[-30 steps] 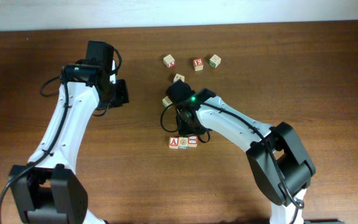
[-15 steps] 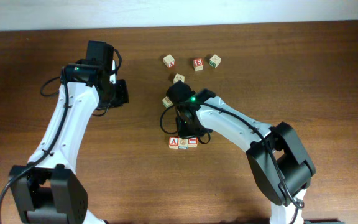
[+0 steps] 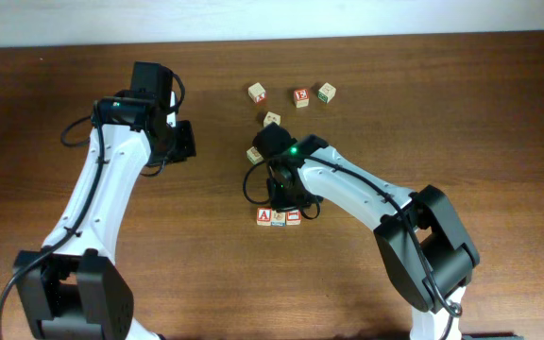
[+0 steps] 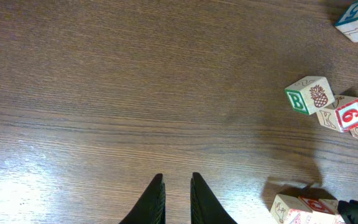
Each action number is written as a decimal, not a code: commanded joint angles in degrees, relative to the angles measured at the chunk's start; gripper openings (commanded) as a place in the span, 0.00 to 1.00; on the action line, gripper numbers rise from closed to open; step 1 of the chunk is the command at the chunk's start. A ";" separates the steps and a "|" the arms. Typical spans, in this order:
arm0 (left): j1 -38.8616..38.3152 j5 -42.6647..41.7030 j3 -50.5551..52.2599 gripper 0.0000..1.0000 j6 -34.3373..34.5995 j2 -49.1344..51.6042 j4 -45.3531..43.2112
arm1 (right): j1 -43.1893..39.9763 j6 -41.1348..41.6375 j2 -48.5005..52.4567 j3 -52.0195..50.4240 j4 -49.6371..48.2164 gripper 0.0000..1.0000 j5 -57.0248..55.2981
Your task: Rotate 3 blocks
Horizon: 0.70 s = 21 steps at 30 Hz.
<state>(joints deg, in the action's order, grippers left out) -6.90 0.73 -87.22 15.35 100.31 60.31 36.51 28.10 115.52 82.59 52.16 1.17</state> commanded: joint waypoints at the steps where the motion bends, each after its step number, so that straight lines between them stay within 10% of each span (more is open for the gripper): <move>1: 0.04 0.74 -1.01 0.14 -0.92 0.09 -0.20 | 0.04 0.24 0.24 -0.20 -0.42 0.19 0.00; 9: 0.04 0.74 -1.01 0.14 -0.92 0.09 -0.26 | -5.16 0.39 -1.99 1.64 3.06 0.34 -1.33; 21: 0.04 0.72 -1.01 0.12 -0.90 0.09 -0.66 | -5.40 0.37 -1.88 -3.85 7.28 0.28 4.85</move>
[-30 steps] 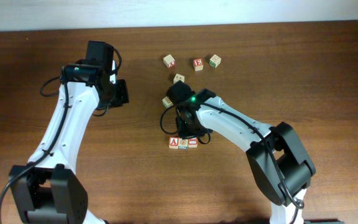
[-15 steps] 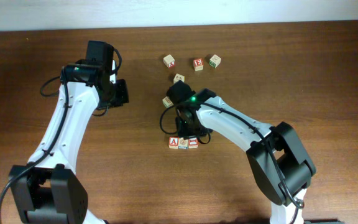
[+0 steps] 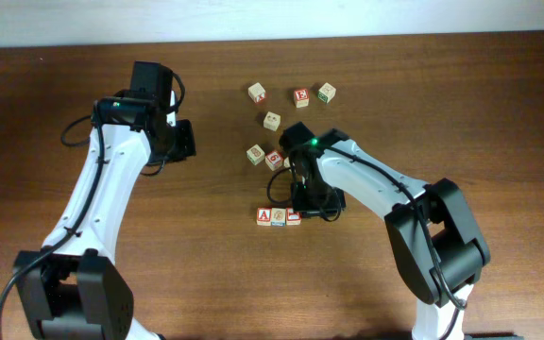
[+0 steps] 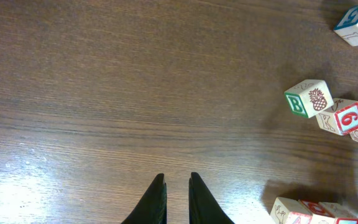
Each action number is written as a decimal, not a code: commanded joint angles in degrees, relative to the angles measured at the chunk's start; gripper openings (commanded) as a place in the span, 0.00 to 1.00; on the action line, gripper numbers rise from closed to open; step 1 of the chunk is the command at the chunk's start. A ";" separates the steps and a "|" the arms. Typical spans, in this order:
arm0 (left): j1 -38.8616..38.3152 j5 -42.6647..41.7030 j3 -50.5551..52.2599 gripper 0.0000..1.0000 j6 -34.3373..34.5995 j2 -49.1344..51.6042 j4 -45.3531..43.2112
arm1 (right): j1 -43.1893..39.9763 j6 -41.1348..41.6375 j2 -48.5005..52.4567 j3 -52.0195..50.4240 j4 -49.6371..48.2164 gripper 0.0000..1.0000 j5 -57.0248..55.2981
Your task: Rotate 3 blocks
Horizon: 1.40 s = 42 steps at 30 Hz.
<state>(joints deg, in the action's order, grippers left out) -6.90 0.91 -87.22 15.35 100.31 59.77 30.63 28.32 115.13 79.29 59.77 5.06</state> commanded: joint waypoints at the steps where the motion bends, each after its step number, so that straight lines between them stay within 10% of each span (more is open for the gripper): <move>1: 0.04 0.57 -1.01 0.12 -0.90 0.09 -0.13 | 0.72 -0.07 -1.49 -0.55 -0.59 0.28 0.96; 20: 1.25 4.90 -1.01 0.00 -2.84 0.09 1.27 | -4.31 -6.21 -3.89 1.42 -0.70 0.19 1.05; 28: 2.03 -17.55 1.20 0.00 -16.28 0.09 2.89 | -20.11 -25.64 -9.75 -0.63 -1.44 0.04 31.69; 42: -4.48 -32.98 28.61 0.00 -11.39 0.09 -18.21 | -18.60 -11.85 -9.75 -21.59 -24.63 0.04 35.04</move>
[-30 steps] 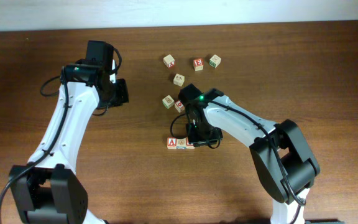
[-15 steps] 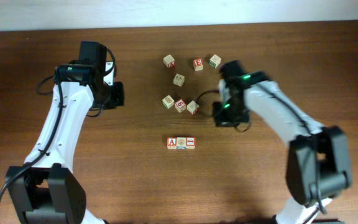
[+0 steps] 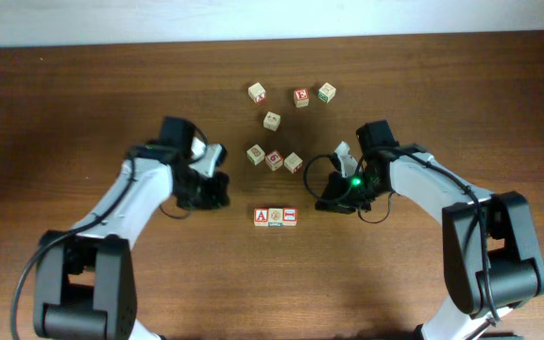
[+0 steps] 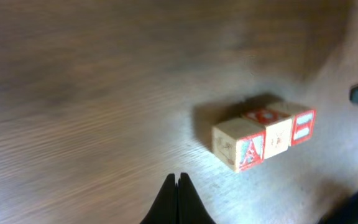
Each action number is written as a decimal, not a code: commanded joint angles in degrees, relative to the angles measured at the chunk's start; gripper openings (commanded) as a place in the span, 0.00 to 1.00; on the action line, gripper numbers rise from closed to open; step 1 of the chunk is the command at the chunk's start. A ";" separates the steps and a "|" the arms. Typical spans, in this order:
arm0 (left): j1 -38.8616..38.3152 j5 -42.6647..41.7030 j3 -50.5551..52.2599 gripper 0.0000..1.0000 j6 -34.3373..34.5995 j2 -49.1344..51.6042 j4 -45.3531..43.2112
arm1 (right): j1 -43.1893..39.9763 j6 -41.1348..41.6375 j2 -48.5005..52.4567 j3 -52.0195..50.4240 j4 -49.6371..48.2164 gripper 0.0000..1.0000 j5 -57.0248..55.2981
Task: Rotate 3 blocks
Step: 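Bring the left and right grippers to opposite ends of the row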
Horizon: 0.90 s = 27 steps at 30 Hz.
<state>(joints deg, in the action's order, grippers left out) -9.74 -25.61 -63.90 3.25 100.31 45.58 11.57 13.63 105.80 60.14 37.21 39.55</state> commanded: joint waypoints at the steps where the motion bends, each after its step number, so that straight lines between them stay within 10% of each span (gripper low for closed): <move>1: -2.01 -8.48 9.07 0.00 2.80 0.09 -9.55 | 0.46 3.37 -0.42 -3.48 -3.32 0.04 0.83; 27: -5.29 -9.18 14.25 0.00 11.34 0.09 -23.02 | 1.90 4.74 -0.42 -4.11 -5.11 0.04 0.72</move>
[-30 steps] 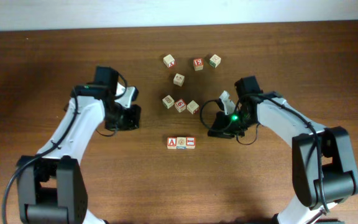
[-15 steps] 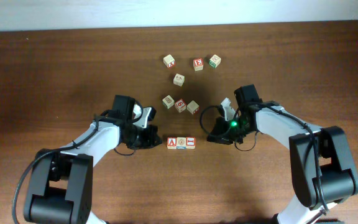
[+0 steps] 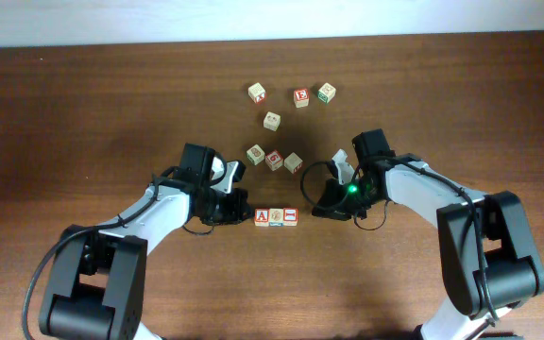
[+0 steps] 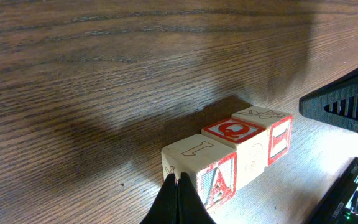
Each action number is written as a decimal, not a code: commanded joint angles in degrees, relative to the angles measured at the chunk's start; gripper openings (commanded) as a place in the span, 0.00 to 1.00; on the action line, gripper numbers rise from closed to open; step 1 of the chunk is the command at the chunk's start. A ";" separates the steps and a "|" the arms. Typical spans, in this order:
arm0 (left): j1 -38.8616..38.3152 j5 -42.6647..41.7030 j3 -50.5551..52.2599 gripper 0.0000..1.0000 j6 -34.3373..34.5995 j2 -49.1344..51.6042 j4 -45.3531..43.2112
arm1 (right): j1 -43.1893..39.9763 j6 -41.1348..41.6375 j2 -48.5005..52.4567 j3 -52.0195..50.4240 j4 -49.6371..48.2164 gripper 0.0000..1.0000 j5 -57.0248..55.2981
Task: Rotate 3 blocks
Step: 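Bring the left and right grippers to opposite ends of the row, then squeeze the three-block row between both grippers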
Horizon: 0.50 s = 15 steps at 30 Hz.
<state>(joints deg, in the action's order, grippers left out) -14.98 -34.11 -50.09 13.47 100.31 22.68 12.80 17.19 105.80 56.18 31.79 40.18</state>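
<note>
Three lettered blocks lie in a row (image 3: 277, 216) on the table, running left to right. In the left wrist view the nearest is the A block (image 4: 197, 169), then the Q block (image 4: 235, 132), then the far block (image 4: 273, 127). My left gripper (image 3: 245, 210) is shut, with its tips (image 4: 178, 182) against the A block's end face. My right gripper (image 3: 315, 201) stands just right of the row, apart from it. Its two black fingers (image 4: 347, 99) show spread in the left wrist view, with nothing between them.
Behind the row lie three loose blocks (image 3: 274, 160) side by side. Several more blocks (image 3: 300, 95) sit farther back. The table's pale far edge (image 3: 272, 19) runs along the top. Both arms lie low on either side of the row.
My left gripper, still shut, has moved right from a short way off the row and now touches the A block's end. My right gripper has edged slightly left. The row looks unmoved.
My right gripper was over the row while the left arm stood far at the back left. Then the right gripper sat at the row's right end. Later it had drawn back to the right and the left gripper had come near, shut. Now the left touches the row.
</note>
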 commanded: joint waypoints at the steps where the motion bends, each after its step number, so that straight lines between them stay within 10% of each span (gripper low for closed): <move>1: -0.04 -0.68 0.44 0.00 1.11 0.09 -0.09 | 1.01 1.86 -0.42 -0.15 0.31 0.04 -0.15; 15: -0.04 -0.68 0.44 0.00 1.97 0.09 0.33 | 3.30 6.27 -0.42 -0.15 0.02 0.04 -1.86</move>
<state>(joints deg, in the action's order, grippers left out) -14.98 -34.13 -50.09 14.83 100.31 22.90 14.81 22.55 105.80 56.18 31.99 38.85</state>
